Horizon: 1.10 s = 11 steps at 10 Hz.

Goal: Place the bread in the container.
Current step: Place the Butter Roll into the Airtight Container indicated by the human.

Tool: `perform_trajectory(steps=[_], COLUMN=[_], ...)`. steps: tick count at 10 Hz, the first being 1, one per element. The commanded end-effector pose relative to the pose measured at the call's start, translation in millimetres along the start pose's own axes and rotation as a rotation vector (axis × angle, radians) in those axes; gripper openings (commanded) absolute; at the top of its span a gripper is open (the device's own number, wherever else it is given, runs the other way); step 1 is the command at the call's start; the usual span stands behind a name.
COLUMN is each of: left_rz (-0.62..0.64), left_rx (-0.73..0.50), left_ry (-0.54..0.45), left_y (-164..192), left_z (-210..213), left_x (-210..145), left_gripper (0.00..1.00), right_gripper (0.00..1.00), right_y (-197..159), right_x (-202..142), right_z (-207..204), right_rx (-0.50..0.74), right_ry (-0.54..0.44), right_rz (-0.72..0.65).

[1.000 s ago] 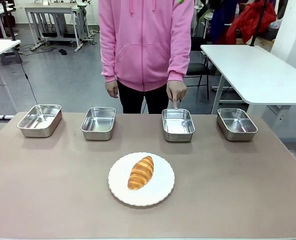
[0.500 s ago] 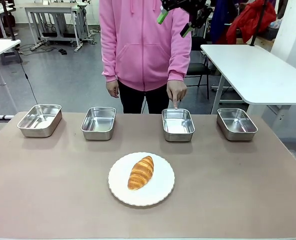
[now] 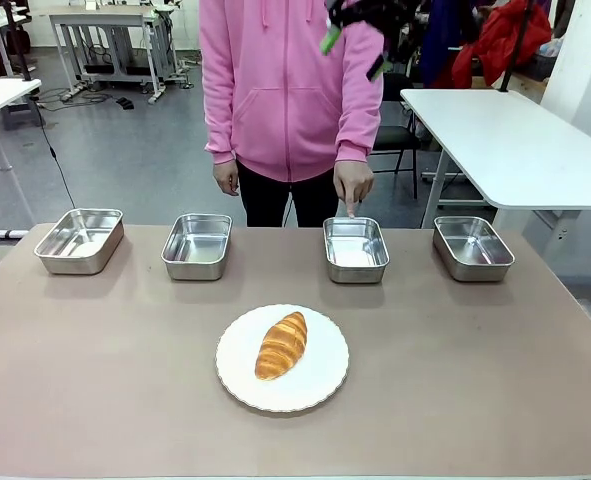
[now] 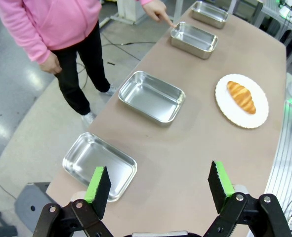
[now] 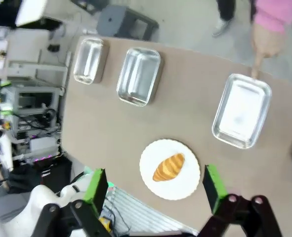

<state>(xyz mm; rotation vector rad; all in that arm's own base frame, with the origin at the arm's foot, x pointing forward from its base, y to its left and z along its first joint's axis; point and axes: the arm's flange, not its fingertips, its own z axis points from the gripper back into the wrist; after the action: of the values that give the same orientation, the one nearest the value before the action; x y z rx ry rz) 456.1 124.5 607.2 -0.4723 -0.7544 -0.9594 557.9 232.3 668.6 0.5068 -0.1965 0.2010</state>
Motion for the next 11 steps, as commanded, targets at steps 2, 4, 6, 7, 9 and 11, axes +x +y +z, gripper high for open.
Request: perform_trajectory(steps=[2,4,6,7,9,11], left_rz=[-0.006,-0.006,-0.006,-0.006,-0.006,-0.006], left_rx=[-0.005,-0.005,-0.005,-0.005,-0.005,-0.005], left_ry=[-0.011,-0.011,-0.011,-0.011,-0.011,-0.011], left_y=[-1.2,-1.2,-1.2,-1.2,-1.2,-1.2], left_z=[0.9,0.9,0.9,0.9,0.9,0.9], left_x=[1.5,1.5,1.5,1.5,1.5,1.5], left_gripper=[1.00,1.00,1.00,1.00,1.00,1.00], right_gripper=[1.00,1.00,1.00,1.00,1.00,1.00], right_y=[-28.0,-21.9,-5.8,2.9,23.7,33.3], right_x=[-42.4,-80.5,-110.7,-119.3,-128.5,-132.7], right_z=[-65.8,-96.5,-131.9,-152.8,-197.3,-236.2], right_rx=[-0.070,-0.131,-0.176,-0.167,-0.176,-0.208], right_ry=[-0.044,-0.098,-0.103,-0.076,0.033,0.100], right_rz=[-0.186,-0.262,-0.342,-0.368,-0.466,-0.562])
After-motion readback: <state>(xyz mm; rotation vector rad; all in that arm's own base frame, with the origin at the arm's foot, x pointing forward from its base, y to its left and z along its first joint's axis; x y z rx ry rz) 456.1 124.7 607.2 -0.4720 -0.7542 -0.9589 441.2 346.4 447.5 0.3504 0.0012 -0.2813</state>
